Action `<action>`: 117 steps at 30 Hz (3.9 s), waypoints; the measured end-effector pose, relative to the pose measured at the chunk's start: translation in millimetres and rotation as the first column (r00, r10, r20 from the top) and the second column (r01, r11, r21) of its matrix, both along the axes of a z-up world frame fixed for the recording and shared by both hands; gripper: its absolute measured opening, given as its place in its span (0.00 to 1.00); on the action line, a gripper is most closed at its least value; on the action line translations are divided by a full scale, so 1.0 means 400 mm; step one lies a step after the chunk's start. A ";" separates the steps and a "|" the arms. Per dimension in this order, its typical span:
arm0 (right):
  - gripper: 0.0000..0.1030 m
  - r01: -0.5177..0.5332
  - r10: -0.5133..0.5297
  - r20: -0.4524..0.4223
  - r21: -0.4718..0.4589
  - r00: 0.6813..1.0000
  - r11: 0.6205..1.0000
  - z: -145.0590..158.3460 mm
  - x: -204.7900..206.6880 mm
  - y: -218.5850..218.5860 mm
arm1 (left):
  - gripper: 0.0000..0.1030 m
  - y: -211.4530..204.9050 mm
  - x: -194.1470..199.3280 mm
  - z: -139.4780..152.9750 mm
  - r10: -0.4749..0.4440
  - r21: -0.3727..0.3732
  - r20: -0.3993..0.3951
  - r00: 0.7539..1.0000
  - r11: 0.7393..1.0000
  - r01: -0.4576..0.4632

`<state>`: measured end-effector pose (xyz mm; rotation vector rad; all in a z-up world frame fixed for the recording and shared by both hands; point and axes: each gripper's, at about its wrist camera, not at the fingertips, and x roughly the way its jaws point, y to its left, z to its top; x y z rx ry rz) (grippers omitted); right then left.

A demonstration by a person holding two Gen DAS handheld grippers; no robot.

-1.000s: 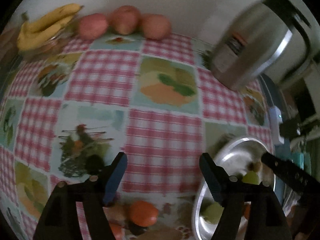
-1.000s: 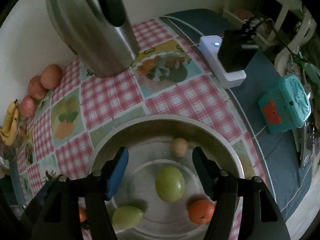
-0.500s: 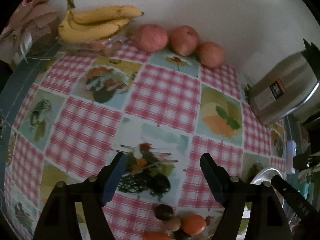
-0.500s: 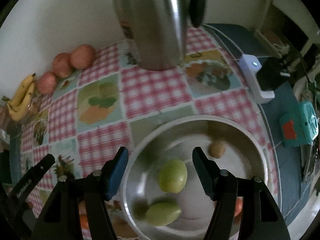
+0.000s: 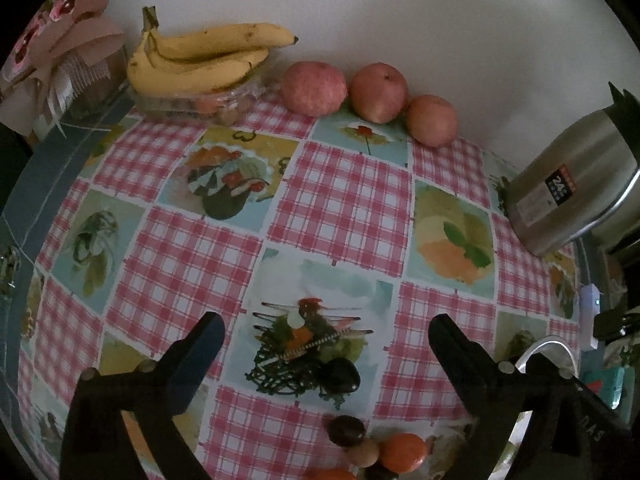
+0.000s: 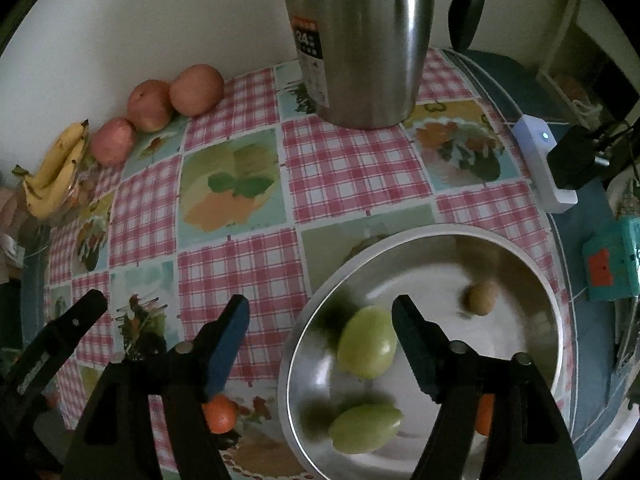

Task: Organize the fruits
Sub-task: 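Withdraw both open tools back toward the remaining fruit, then move both open tools down toward the loose oranges on the cloth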

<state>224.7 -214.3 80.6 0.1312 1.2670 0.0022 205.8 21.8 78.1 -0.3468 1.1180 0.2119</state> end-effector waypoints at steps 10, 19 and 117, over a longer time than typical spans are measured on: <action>0.92 0.003 -0.004 0.032 0.040 0.999 0.999 0.001 0.004 0.008 | 1.00 -0.006 -0.003 0.018 -0.021 0.049 0.023 1.000 0.999 0.020; 0.92 -0.022 0.019 0.046 0.056 0.999 0.998 0.016 -0.010 0.044 | 1.00 -0.015 -0.026 0.057 -0.052 0.080 0.035 0.998 0.996 0.049; 0.35 -0.102 0.116 -0.049 0.221 0.992 0.970 -0.123 -0.233 0.193 | 0.99 0.042 -0.211 -0.096 0.046 -0.133 -0.237 0.970 0.988 -0.079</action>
